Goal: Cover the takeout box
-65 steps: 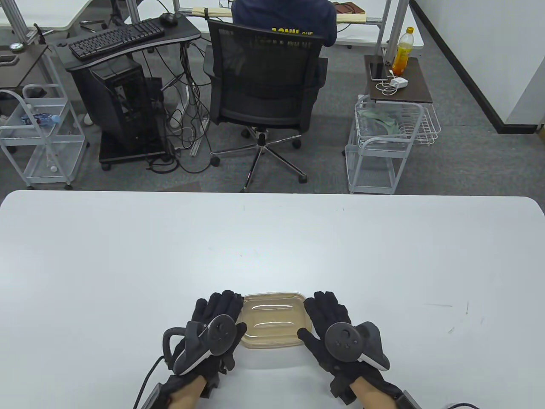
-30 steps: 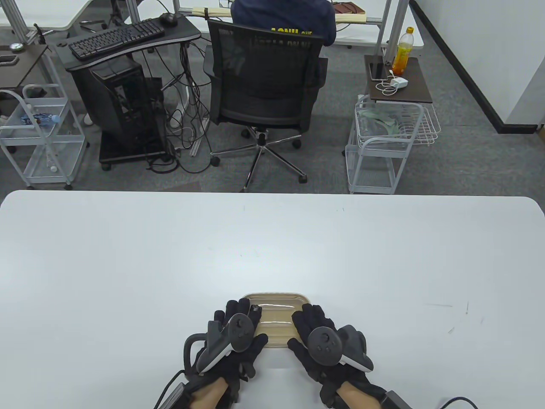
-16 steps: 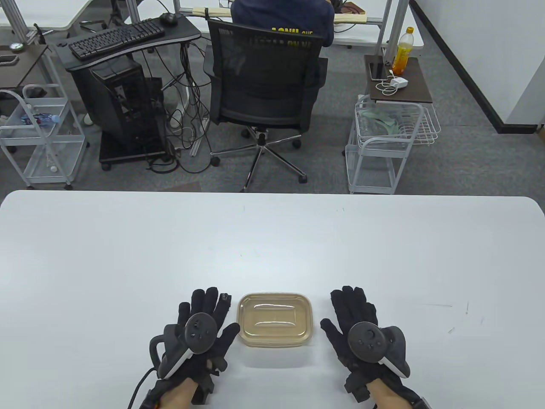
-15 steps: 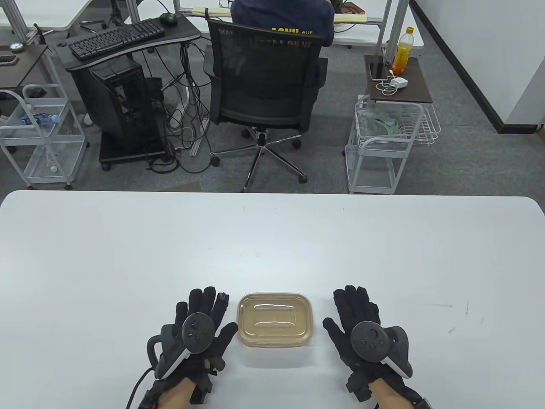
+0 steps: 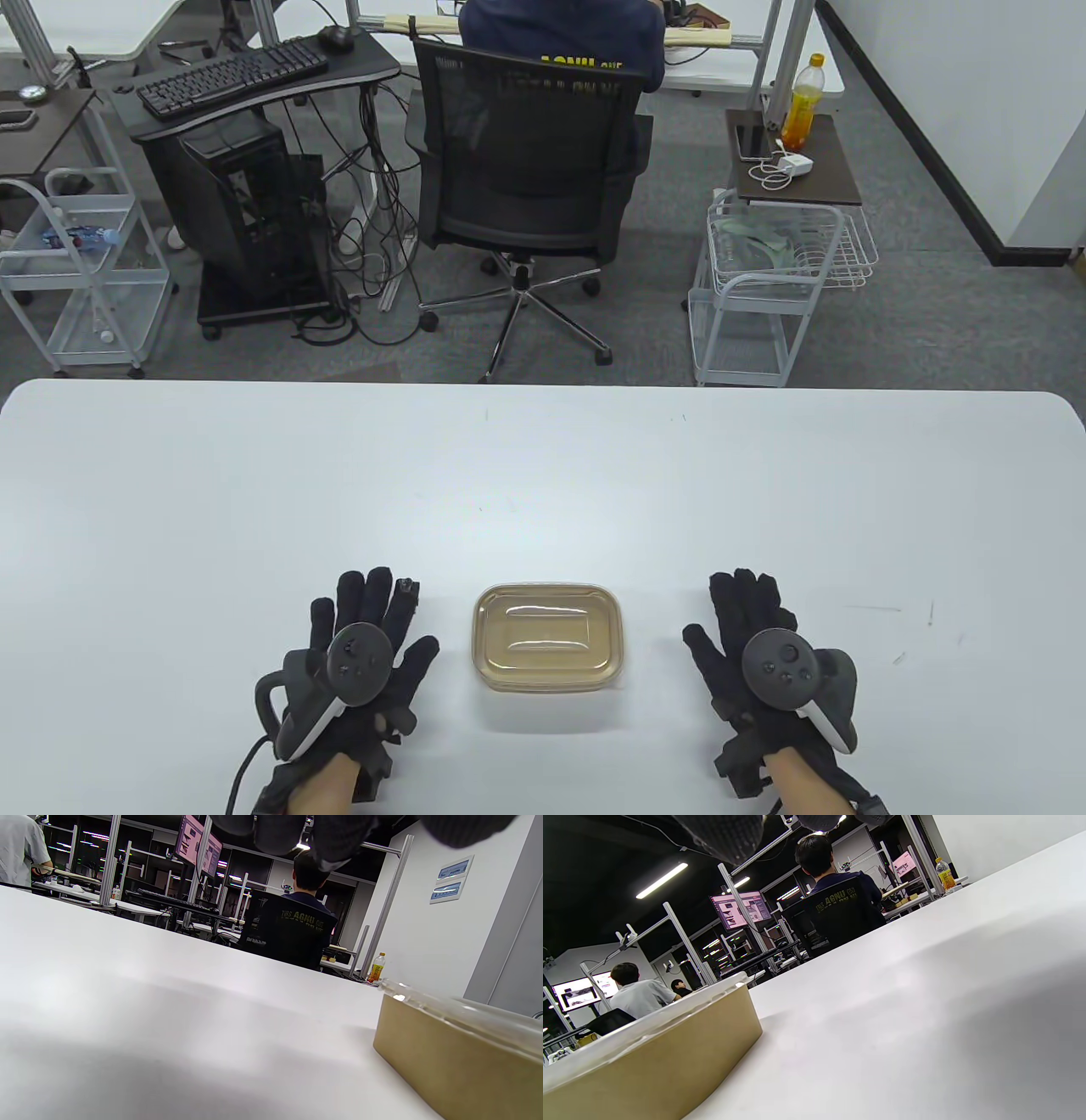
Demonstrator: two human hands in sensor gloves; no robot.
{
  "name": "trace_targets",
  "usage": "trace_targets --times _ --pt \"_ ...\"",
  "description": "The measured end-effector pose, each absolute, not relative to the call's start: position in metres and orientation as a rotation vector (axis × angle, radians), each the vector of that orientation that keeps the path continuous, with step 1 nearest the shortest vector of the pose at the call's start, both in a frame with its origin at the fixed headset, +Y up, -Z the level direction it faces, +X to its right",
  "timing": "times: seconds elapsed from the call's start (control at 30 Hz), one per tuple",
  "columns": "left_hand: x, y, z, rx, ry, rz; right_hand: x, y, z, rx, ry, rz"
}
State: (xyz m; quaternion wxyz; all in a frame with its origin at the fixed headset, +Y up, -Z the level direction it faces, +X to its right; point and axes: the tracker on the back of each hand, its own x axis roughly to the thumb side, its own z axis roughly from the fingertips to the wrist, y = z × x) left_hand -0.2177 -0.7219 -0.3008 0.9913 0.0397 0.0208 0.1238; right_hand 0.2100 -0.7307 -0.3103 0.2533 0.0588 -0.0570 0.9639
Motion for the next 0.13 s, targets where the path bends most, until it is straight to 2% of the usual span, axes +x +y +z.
trace_targets --times 0.13 --pt "-0.2185 -0.7216 -0.3001 0.079 0.042 0.248 0.2043 -0.7310 -0.3099 0.185 -0.154 2.645"
